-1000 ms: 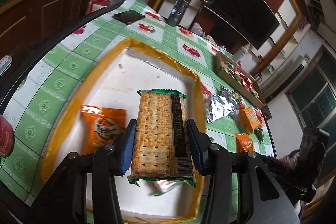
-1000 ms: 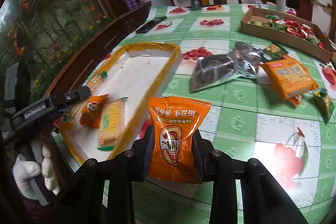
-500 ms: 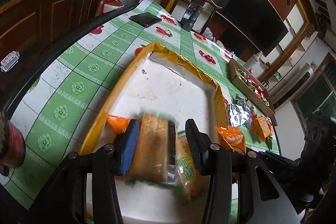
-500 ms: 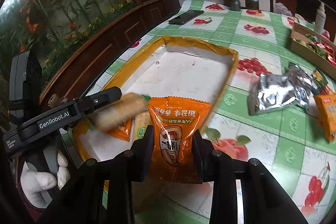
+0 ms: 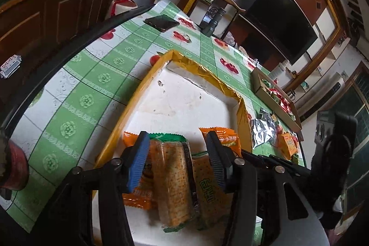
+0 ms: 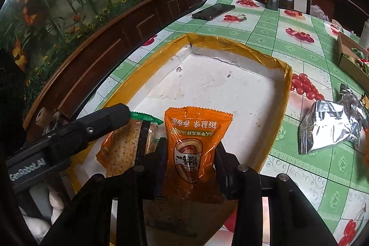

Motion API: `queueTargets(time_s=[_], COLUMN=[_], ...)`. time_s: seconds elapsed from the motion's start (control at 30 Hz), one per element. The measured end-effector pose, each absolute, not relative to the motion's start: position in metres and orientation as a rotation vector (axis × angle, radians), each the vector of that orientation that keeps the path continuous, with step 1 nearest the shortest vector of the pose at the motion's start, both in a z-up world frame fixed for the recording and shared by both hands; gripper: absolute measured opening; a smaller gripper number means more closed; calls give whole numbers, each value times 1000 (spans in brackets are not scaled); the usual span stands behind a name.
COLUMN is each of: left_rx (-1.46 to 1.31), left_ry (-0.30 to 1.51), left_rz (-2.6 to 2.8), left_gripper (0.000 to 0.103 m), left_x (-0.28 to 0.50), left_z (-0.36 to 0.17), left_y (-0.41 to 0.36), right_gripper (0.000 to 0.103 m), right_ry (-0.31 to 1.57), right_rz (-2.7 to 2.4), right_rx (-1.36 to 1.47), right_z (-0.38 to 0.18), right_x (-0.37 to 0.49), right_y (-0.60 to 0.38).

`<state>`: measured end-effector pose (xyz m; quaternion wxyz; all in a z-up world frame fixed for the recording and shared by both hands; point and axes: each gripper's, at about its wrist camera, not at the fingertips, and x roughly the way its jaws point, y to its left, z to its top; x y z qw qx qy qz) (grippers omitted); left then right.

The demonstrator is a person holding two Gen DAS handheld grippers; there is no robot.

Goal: Organize snacks
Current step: 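Lower both held packs into the white tray and open both grippers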

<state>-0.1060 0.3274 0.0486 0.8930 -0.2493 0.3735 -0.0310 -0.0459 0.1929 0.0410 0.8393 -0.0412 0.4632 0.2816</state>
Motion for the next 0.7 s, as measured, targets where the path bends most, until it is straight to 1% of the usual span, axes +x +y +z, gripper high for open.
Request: queueTargets(time_s=[0.03,0.2,0.3,0.37,0.43,0.47,0.63,0.7], left_rx=[-523,-537,-541,-542,-543,-544,-546,-544], left_ry=[773,767,770,770,768,769,779,788], left_rz=[-63,-63,-68,-68,-69,-70,-75,-82], left_gripper=[52,53,57,58,58,59,68,69], left_x=[-107,-110,-111,-113,-115,-116,-121,-122], left_z=[49,52,53,54,56,56,59,59], left_y=[328,327,324,322,321,320,314,309], right_gripper=[44,46,46,48,53,54,55,55], right_ry=[973,953,938,922,903,897,896,905], right_rz=[592,584,581,576,564,559,537,525], right_rx=[-93,-85,-64,-52,-37,-28,33,58], right_z=[41,44,49,54,59,61,64,62], right_x=[-46,-48,-49,-51,-54,-54,-60,-63], right_y=[193,189,182,176,168,164,138,126])
